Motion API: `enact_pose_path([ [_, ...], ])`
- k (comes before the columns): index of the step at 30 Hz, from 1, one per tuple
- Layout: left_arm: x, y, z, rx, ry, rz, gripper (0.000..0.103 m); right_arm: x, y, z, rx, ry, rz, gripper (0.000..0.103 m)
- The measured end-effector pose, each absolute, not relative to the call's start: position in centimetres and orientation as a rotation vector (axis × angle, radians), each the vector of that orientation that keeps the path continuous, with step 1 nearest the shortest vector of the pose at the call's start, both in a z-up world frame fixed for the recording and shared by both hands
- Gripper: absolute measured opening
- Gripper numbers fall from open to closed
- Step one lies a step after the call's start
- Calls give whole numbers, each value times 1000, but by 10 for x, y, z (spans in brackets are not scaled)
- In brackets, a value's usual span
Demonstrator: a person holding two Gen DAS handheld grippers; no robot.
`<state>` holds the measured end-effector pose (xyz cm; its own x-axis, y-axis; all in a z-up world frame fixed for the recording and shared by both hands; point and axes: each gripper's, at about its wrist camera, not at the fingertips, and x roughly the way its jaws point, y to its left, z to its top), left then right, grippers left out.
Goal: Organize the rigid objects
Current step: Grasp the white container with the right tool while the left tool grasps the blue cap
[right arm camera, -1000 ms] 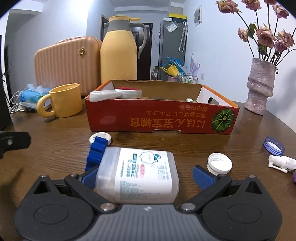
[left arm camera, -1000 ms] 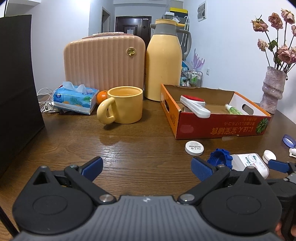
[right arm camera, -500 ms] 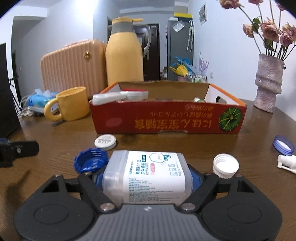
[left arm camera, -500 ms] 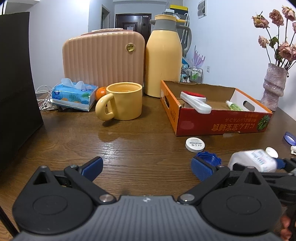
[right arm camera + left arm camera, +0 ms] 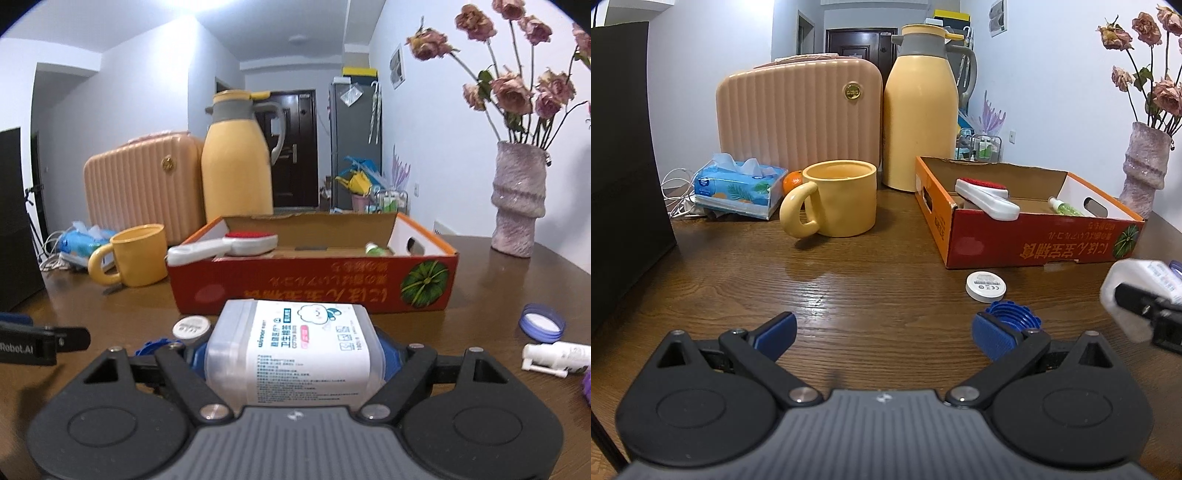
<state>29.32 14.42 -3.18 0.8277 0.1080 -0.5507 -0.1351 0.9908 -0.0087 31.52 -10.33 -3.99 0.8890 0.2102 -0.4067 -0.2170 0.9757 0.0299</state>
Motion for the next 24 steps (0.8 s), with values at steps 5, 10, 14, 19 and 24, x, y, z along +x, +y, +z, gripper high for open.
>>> enact_pose_path([
  [5, 294, 139, -34, -67, 590, 114, 103, 316, -122, -36, -8, 390, 206, 82],
  [10, 298, 123, -36, -69, 599, 92, 103, 318, -138, -35, -10, 376, 192, 82],
  [14, 301, 108, -40, -63, 612, 70, 103, 319, -150, -33, -3, 367, 185, 82],
  [19, 307, 87, -45, -48, 636, 48, 103, 318, -161, -32, 1, 359, 182, 82],
  [24, 314, 69, -50, -38, 657, 44, 103, 318, -174, -31, 1, 353, 180, 82],
])
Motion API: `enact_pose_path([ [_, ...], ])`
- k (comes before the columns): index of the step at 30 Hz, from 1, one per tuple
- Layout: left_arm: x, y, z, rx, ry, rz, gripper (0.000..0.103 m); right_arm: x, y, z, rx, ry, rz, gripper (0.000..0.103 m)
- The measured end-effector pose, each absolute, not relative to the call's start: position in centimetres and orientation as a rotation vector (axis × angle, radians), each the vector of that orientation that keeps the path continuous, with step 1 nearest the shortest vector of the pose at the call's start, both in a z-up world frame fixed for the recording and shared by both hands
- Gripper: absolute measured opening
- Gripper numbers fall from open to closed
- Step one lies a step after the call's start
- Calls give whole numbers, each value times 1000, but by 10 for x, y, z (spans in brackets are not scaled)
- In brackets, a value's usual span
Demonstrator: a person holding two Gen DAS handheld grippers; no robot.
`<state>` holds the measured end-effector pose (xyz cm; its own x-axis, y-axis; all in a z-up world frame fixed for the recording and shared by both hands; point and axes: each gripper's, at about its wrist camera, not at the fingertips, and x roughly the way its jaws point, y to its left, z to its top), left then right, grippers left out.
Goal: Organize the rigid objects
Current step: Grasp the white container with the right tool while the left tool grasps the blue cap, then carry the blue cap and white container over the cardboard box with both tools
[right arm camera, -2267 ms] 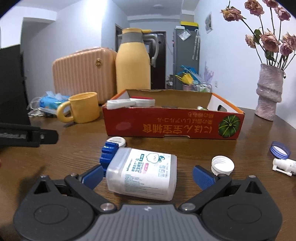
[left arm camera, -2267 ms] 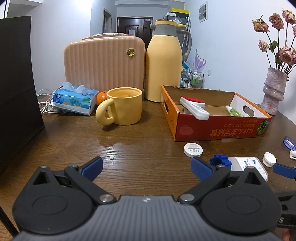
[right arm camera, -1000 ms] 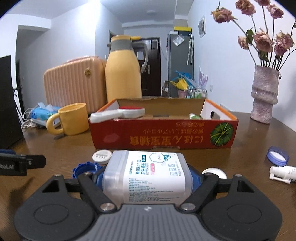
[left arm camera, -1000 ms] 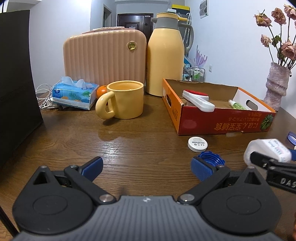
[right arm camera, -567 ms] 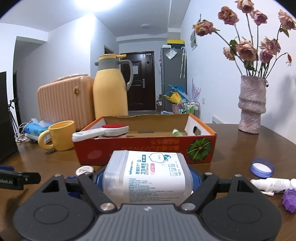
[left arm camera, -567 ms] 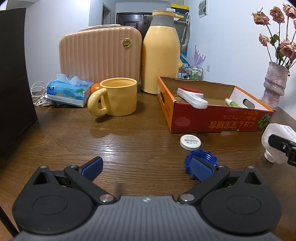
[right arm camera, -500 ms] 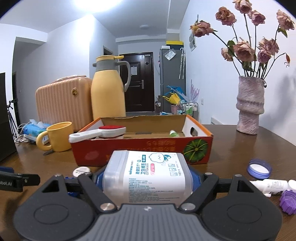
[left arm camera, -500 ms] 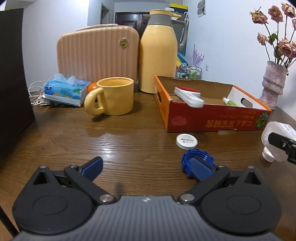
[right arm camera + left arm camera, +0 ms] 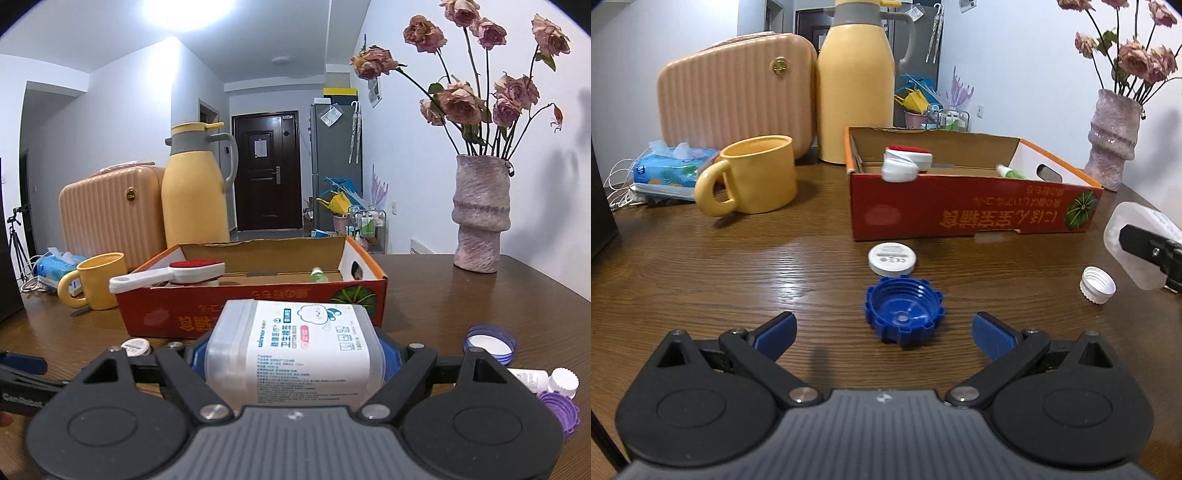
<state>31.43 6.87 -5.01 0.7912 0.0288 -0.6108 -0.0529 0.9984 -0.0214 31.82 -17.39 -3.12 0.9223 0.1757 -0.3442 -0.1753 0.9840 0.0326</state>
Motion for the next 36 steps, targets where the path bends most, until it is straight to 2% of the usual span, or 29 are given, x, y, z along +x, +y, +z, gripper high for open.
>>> enact_pose_path([
  [12, 337, 50, -58, -46, 689, 124, 103, 315, -183, -30, 12, 351, 194, 82],
  [16, 337, 50, -58, -43, 689, 118, 98, 315, -181, -30, 7, 354, 196, 82],
  [19, 337, 51, -60, -43, 693, 106, 87, 316, -181, -31, 3, 356, 196, 82],
  [21, 339, 49, -62, -33, 707, 86, 57, 316, -180, -31, 1, 356, 198, 82],
  [22, 340, 48, -62, -29, 711, 80, 54, 315, -180, -32, -1, 355, 200, 82],
  [23, 339, 47, -62, -24, 706, 79, 47, 315, -179, -32, -3, 354, 200, 82],
  [36, 315, 42, -41, -18, 596, 33, 47, 311, -178, -33, -13, 316, 190, 82],
])
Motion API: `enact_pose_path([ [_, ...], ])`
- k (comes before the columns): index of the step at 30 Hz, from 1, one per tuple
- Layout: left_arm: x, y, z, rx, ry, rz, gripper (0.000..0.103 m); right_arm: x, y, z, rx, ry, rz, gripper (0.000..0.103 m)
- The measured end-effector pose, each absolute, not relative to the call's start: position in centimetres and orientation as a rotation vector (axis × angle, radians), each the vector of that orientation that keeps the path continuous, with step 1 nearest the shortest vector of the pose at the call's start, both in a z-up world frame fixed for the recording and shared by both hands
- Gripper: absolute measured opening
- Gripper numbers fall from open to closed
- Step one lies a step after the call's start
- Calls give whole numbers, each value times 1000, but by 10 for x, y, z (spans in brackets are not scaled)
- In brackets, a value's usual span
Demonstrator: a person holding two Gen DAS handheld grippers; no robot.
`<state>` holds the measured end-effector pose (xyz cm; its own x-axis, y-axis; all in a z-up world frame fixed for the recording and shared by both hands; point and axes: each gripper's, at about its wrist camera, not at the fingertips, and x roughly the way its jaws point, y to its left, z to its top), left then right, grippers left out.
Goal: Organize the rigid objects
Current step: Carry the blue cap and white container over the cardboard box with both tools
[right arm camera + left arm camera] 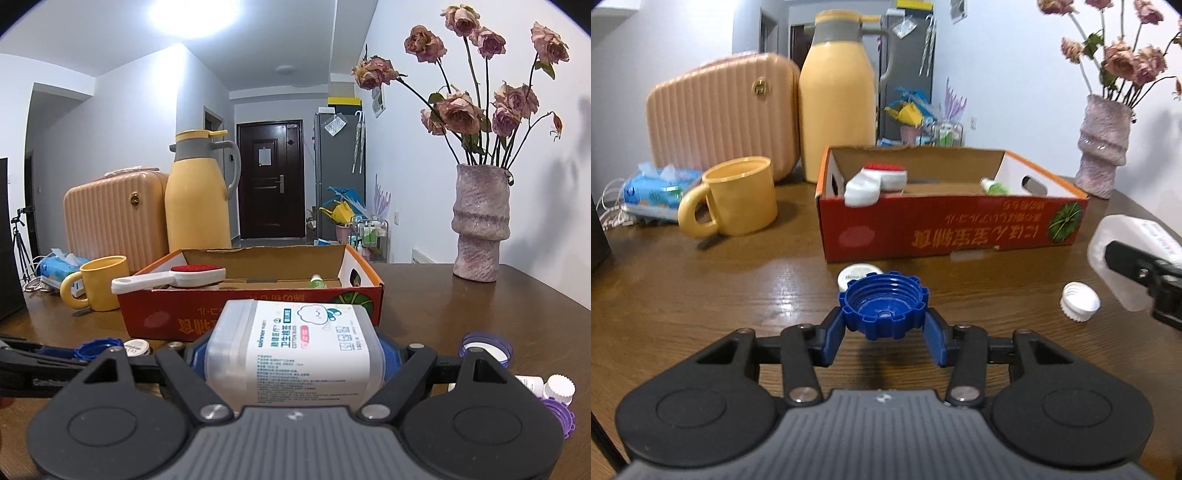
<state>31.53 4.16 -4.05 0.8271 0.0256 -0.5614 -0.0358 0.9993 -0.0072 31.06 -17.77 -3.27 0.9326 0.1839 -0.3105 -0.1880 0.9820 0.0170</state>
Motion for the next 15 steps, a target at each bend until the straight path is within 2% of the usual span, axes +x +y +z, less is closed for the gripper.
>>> enact_pose_path([
  [15, 290, 33, -17, -22, 492, 5, 47, 306, -176, -26, 33, 275, 173, 82],
])
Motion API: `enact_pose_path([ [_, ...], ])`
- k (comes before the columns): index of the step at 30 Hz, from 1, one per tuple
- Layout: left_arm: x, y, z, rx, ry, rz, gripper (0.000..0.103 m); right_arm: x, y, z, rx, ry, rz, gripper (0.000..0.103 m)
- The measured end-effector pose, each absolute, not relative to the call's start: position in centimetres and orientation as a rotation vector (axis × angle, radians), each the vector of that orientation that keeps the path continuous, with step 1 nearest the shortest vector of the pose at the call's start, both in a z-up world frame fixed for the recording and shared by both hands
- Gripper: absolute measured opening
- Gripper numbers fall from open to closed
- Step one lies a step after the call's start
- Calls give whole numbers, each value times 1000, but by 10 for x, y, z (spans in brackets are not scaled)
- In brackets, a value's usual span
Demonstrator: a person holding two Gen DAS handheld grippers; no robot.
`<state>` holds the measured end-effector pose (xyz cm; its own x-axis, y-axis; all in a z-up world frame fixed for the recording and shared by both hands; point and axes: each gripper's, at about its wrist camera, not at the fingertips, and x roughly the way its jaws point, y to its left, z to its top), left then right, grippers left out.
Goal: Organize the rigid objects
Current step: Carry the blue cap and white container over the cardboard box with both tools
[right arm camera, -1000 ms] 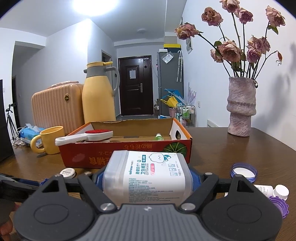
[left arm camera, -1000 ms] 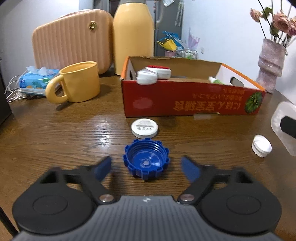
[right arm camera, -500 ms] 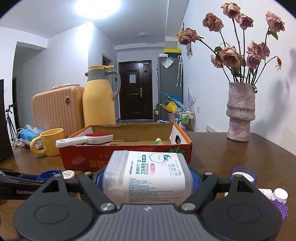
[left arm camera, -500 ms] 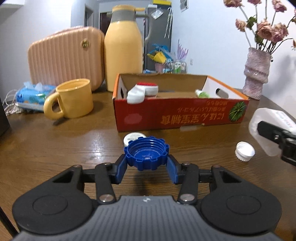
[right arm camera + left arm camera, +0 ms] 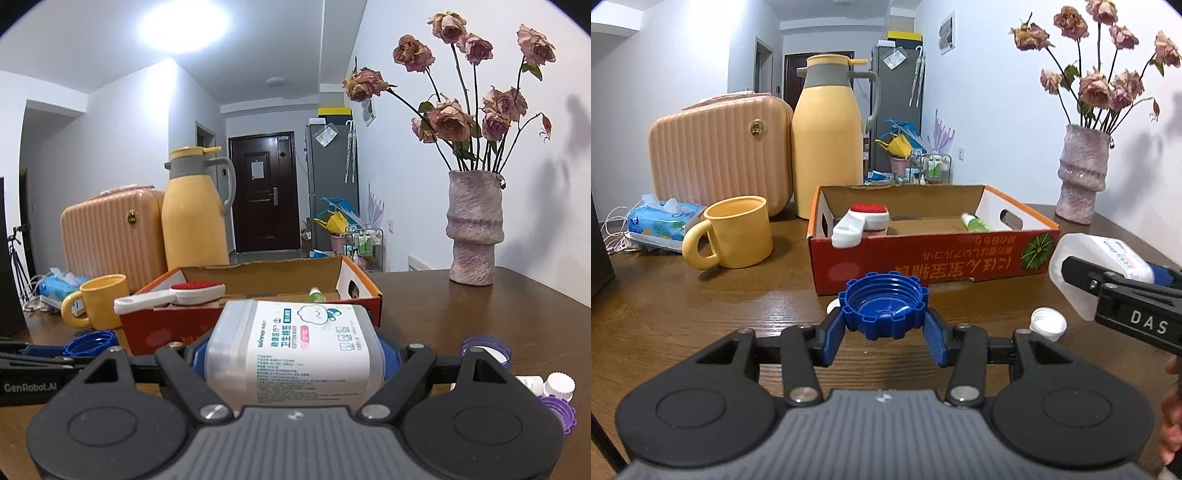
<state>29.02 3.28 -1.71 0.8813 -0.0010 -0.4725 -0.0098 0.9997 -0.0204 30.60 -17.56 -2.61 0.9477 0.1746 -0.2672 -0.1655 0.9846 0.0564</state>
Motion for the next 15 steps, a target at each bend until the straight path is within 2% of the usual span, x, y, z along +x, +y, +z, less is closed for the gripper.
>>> enact_pose_path([
  [15, 312, 27, 15, -64, 425, 27, 47, 328, -166, -3, 54, 196, 190, 82],
])
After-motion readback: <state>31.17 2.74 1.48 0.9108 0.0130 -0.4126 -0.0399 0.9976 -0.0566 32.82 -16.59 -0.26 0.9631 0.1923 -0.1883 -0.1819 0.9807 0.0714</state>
